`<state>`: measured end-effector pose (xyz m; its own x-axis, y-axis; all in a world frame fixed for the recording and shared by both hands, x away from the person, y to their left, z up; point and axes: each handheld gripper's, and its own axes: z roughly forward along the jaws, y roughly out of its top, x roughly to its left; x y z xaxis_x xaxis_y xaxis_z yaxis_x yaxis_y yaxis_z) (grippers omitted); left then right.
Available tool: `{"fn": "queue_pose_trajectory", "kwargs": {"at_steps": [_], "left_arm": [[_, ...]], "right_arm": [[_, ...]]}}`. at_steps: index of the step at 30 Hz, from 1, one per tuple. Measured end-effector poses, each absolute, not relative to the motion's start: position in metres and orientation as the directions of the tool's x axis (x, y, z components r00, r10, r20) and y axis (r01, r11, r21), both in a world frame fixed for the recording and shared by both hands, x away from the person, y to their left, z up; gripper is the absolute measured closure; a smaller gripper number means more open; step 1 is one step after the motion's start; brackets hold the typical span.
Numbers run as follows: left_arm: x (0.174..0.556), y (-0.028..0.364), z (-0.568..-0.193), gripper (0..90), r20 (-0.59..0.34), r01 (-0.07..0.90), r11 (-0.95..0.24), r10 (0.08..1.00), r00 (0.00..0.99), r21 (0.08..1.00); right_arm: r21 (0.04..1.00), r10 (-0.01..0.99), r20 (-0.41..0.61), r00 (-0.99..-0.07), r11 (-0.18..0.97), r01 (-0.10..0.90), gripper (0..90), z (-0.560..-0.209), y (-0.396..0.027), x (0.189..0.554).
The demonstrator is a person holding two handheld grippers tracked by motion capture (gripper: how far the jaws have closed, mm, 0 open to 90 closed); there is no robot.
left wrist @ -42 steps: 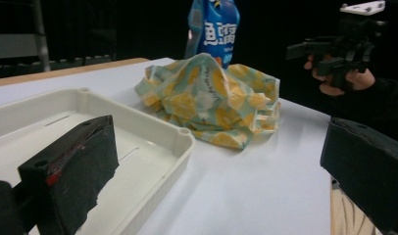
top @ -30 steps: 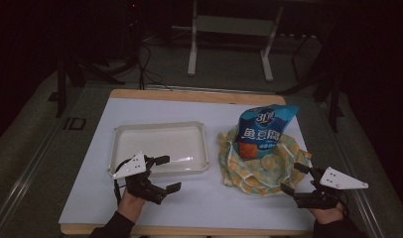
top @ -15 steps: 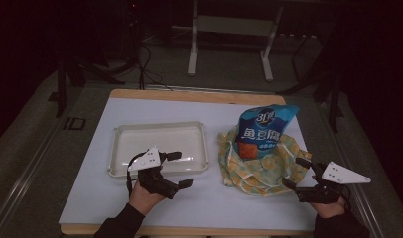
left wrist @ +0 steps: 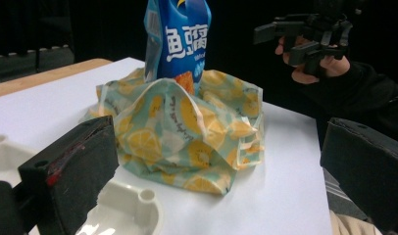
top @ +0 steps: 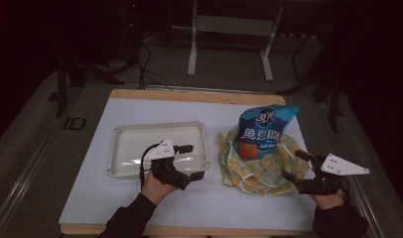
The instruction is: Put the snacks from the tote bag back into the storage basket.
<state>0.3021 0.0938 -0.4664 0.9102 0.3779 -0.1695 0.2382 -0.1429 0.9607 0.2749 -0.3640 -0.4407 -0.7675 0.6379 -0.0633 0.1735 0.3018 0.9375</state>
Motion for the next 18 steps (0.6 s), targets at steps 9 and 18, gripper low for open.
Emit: {"fn": "queue_pose_trajectory", "kwargs": {"at_steps": [9,18], "left_arm": [[0.317,0.075,-0.462,1.3,-0.159,0.235,-0.178,0.362,0.919,0.955],[0.335,0.049,-0.454,1.3,-0.152,0.223,-0.184,0.335,0.93,0.957]], "right_arm": [[0.941,0.645,-0.049,-0.763,0.285,0.18,15.3,-0.438,-0.369,0.286],[0.941,0.649,-0.055,-0.758,0.288,0.178,19.1,-0.436,-0.37,0.3]]}}
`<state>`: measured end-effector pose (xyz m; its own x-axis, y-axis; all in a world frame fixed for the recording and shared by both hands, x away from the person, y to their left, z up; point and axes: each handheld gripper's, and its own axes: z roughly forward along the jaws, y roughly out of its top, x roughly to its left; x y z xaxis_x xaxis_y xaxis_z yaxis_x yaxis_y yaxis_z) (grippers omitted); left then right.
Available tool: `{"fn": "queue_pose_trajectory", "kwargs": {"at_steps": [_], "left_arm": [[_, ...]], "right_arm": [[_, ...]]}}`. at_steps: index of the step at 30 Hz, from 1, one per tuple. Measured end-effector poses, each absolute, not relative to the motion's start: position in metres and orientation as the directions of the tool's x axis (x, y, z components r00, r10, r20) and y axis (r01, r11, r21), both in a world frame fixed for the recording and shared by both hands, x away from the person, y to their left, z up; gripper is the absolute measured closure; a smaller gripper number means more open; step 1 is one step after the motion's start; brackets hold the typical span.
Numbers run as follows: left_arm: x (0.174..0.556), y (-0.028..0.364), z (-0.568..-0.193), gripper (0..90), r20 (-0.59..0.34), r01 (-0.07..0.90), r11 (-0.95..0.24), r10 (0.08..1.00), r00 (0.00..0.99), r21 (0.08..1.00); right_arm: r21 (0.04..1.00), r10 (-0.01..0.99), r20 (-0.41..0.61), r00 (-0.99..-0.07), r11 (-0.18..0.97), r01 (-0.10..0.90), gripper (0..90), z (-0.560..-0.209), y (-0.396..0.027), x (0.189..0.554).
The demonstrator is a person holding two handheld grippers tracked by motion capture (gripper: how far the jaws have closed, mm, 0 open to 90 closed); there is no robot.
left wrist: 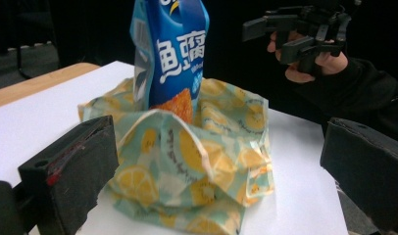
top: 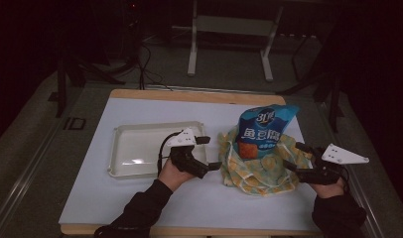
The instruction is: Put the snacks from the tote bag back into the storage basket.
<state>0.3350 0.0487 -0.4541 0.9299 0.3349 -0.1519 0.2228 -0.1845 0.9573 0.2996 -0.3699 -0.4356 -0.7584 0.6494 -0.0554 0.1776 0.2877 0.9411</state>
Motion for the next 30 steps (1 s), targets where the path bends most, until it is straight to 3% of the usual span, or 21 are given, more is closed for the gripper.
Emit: {"fn": "queue_pose_trajectory", "kwargs": {"at_steps": [4,17,26,30], "left_arm": [[0.343,0.04,-0.451,1.3,-0.155,0.224,-0.189,0.326,0.933,0.956],[0.366,0.014,-0.44,6.4,-0.128,0.199,-0.203,0.318,0.939,0.959],[0.387,0.004,-0.446,22.8,-0.149,0.225,-0.198,0.34,0.928,0.954],[0.39,-0.005,-0.445,28.4,-0.115,0.201,-0.223,0.346,0.931,0.954]], "right_arm": [[0.93,0.655,-0.097,-0.75,0.329,0.166,22.7,-0.434,-0.368,0.305],[0.923,0.674,-0.077,-0.735,0.326,0.202,28.8,-0.432,-0.373,0.329],[0.926,0.676,-0.063,-0.734,0.314,0.21,32.1,-0.433,-0.373,0.344],[0.92,0.687,-0.051,-0.725,0.314,0.233,32.1,-0.434,-0.371,0.351]]}}
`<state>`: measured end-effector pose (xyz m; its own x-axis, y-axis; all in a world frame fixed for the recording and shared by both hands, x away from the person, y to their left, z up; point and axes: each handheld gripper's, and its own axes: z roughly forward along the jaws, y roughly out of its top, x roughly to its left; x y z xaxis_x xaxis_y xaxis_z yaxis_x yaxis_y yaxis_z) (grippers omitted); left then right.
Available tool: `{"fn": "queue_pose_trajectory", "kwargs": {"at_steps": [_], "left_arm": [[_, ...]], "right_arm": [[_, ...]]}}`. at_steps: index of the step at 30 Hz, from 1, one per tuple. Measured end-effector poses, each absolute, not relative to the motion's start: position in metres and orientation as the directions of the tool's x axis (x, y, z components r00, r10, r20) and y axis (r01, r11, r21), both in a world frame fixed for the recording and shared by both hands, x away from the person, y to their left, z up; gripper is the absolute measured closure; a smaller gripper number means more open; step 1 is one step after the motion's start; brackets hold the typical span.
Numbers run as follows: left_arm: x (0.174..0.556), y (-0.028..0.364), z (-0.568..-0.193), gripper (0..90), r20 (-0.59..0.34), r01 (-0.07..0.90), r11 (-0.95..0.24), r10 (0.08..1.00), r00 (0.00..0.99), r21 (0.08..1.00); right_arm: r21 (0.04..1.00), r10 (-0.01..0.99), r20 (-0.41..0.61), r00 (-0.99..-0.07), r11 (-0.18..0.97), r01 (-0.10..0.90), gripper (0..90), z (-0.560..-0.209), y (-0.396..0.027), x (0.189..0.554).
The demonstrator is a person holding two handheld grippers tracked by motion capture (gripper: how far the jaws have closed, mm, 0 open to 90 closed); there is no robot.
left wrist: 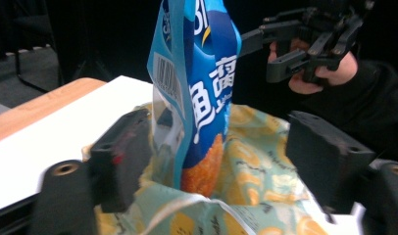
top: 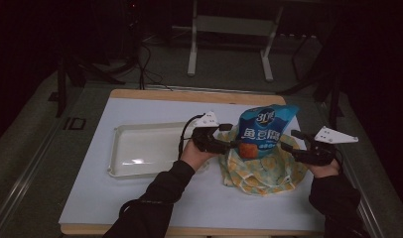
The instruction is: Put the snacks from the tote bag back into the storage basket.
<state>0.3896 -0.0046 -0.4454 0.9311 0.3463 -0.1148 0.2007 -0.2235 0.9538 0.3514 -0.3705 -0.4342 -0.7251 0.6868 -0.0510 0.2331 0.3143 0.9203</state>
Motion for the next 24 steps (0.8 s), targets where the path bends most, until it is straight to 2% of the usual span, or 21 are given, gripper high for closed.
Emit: {"fn": "queue_pose_trajectory", "kwargs": {"at_steps": [3,9,13,17,19,24], "left_arm": [[0.393,-0.01,-0.448,30.9,-0.105,0.2,-0.248,0.351,0.93,0.948],[0.4,-0.016,-0.449,33.7,-0.123,0.217,-0.224,0.37,0.921,0.95],[0.404,-0.021,-0.449,38.9,-0.116,0.212,-0.237,0.364,0.924,0.948],[0.406,-0.027,-0.45,39.0,-0.108,0.214,-0.247,0.381,0.918,0.945],[0.408,-0.028,-0.45,44.2,-0.116,0.218,-0.25,0.369,0.922,0.943],[0.411,-0.032,-0.452,47.7,-0.123,0.231,-0.25,0.384,0.915,0.94]], "right_arm": [[0.919,0.686,-0.046,-0.726,0.314,0.238,33.3,-0.436,-0.367,0.355],[0.921,0.681,-0.035,-0.732,0.307,0.241,36.9,-0.436,-0.361,0.362],[0.914,0.681,-0.052,-0.73,0.327,0.239,42.1,-0.437,-0.356,0.367],[0.908,0.671,-0.051,-0.74,0.34,0.246,44.5,-0.441,-0.352,0.371],[0.909,0.665,-0.04,-0.746,0.334,0.25,46.7,-0.441,-0.351,0.373],[0.913,0.656,-0.036,-0.754,0.328,0.242,50.8,-0.439,-0.346,0.377]]}}
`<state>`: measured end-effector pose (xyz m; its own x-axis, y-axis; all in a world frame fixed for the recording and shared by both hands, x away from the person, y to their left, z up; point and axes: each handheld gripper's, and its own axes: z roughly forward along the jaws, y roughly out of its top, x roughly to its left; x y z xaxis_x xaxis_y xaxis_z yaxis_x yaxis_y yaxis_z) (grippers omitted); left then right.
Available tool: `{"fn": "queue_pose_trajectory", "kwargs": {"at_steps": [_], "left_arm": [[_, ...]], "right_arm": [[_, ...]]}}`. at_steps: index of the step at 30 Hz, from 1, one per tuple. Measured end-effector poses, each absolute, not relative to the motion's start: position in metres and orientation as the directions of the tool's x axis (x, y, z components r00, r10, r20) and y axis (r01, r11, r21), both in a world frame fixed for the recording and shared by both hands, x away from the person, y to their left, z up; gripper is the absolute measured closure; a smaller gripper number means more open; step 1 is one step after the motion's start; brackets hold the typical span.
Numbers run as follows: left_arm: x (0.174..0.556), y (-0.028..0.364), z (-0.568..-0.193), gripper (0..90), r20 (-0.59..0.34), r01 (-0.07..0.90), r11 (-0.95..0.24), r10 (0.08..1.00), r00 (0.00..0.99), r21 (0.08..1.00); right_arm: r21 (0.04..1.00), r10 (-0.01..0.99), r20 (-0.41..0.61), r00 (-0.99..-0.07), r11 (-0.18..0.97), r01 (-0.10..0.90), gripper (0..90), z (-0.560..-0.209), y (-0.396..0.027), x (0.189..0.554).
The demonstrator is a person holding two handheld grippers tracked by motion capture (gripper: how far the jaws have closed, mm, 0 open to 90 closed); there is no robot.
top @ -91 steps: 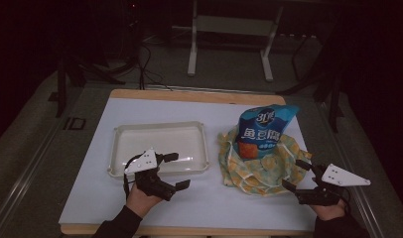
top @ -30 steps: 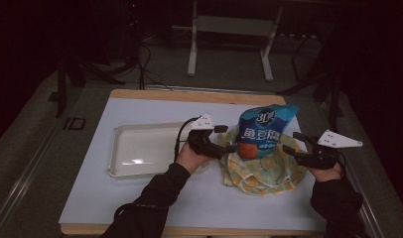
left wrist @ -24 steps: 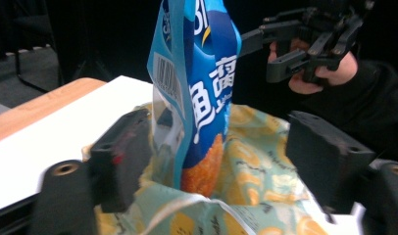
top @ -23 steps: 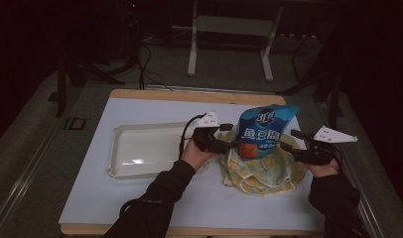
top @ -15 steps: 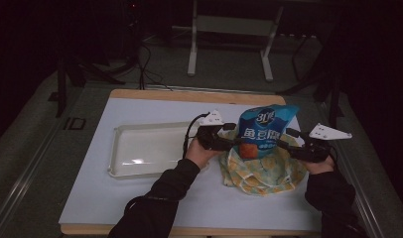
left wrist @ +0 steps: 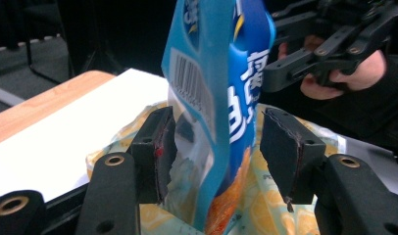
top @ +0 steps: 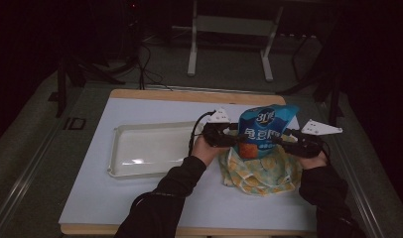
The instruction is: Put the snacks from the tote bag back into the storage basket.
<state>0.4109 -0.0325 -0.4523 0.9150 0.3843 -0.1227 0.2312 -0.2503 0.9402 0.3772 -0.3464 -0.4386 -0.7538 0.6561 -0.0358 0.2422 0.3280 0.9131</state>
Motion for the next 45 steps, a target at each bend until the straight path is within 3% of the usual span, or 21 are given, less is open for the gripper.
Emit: {"fn": "queue_pose_trajectory", "kwargs": {"at_steps": [9,13,19,26,36,45], "left_arm": [[0.413,-0.044,-0.454,59.5,-0.132,0.242,-0.272,0.368,0.92,0.931],[0.415,-0.043,-0.454,68.1,-0.14,0.256,-0.266,0.39,0.91,0.929],[0.415,-0.048,-0.451,69.9,-0.126,0.261,-0.291,0.412,0.902,0.921],[0.412,-0.053,-0.445,79.9,-0.1,0.266,-0.33,0.444,0.89,0.906],[0.409,-0.057,-0.443,86.2,-0.093,0.282,-0.332,0.486,0.869,0.9],[0.41,-0.06,-0.433,88.1,-0.098,0.28,-0.335,0.471,0.877,0.9]], "right_arm": [[0.902,0.647,-0.035,-0.762,0.349,0.255,68.2,-0.44,-0.34,0.382],[0.9,0.643,-0.035,-0.765,0.354,0.257,71.9,-0.442,-0.339,0.383],[0.898,0.642,-0.041,-0.766,0.36,0.254,78.8,-0.44,-0.338,0.383],[0.903,0.648,-0.038,-0.761,0.349,0.253,86.2,-0.441,-0.338,0.381],[0.902,0.661,-0.039,-0.749,0.346,0.258,88.9,-0.44,-0.335,0.379],[0.905,0.664,-0.036,-0.747,0.339,0.258,89.1,-0.434,-0.339,0.377]]}}
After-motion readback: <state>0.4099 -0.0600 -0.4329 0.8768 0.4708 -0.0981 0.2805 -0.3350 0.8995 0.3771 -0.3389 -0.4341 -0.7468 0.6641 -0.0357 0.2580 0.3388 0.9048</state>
